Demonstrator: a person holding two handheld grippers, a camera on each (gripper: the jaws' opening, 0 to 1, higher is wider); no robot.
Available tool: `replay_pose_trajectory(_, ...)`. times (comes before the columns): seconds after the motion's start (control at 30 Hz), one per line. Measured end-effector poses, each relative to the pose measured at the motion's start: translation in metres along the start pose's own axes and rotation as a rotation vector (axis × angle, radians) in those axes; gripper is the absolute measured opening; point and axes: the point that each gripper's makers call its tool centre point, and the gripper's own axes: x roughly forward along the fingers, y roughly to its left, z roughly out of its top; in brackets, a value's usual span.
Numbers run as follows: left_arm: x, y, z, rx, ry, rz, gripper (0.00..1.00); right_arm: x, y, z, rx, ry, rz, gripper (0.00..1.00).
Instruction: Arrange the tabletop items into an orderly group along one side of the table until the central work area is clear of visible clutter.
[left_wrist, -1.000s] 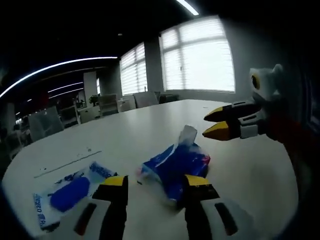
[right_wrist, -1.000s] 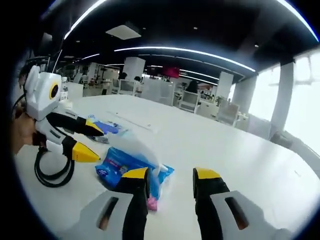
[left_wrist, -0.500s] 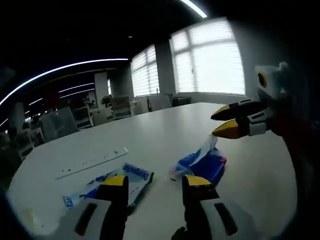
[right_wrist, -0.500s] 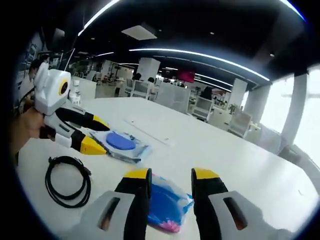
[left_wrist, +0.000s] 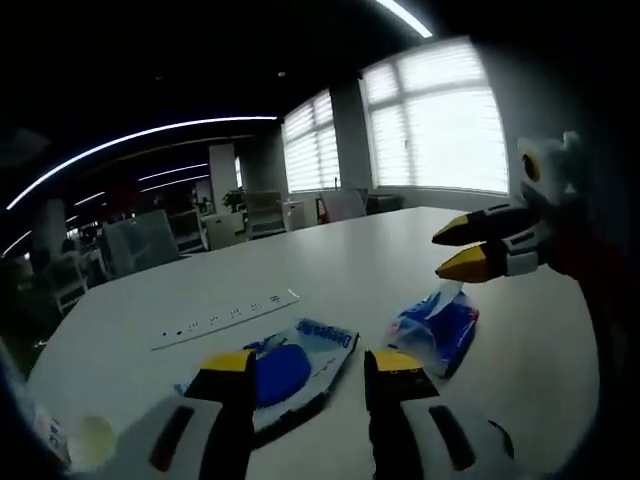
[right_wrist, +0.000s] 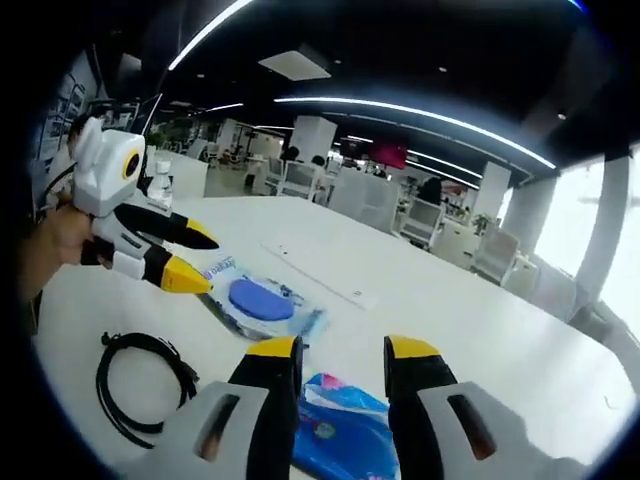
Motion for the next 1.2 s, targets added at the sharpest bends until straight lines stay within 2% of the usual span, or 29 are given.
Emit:
replay_pose_trajectory(0.2, -0.013, 0.009, -0.008, -0.012, 0.008, 0.032, 0.42, 0.016, 0.013, 0.002, -0.003, 0.015, 0.031, 0.31)
replay_pose_trajectory(0.4, -0.016, 0.031, -0.025, -0.042, 0.067, 0.061, 0.45, 0.031, 0.02, 0.004, 0.006, 0.026, 0.05, 0.31)
replay_pose_trajectory(0.5, -0.019, 0.032, -0.032, -0.049, 0.095, 0.076, 0.56, 0.037, 0.02, 0.005, 0.045, 0.021, 0.05, 0.42)
replay_pose_trajectory(0.57, -0.019, 0.035, -0.033, -0.044, 0.104, 0.072, 0.61, 0.041, 0.022, 0.003, 0.039, 0.026, 0.056, 0.51)
replay_pose_trajectory(0.6, -0.019, 0.035, -0.032, -0.043, 0.1, 0.07, 0.66, 0.042, 0.022, 0.002, 0.037, 0.024, 0.058, 0.59)
replay_pose_trajectory(0.67, -0.013, 0.033, -0.029, -0.014, 0.092, 0.044, 0.75, 0.047, 0.025, 0.0, 0.032, 0.027, 0.059, 0.83)
replay_pose_trajectory(0.7, -0.01, 0.031, -0.025, 0.007, 0.071, 0.042, 0.79, 0.05, 0.027, 0.0, 0.025, 0.02, 0.066, 0.9)
replay_pose_trajectory(0.87, -0.004, 0.022, -0.025, -0.014, 0.077, 0.013, 0.94, 0.052, 0.028, -0.002, 0.018, 0.032, 0.068, 0.88)
replay_pose_trajectory(1.07, 0.001, 0.02, -0.033, -0.024, 0.104, 0.009, 0.94, 0.057, 0.025, -0.004, 0.017, 0.052, 0.068, 0.87)
replay_pose_trajectory(1.2, 0.006, 0.018, -0.046, -0.042, 0.153, -0.016, 0.93, 0.067, 0.026, -0.006, 0.02, 0.076, 0.076, 0.83)
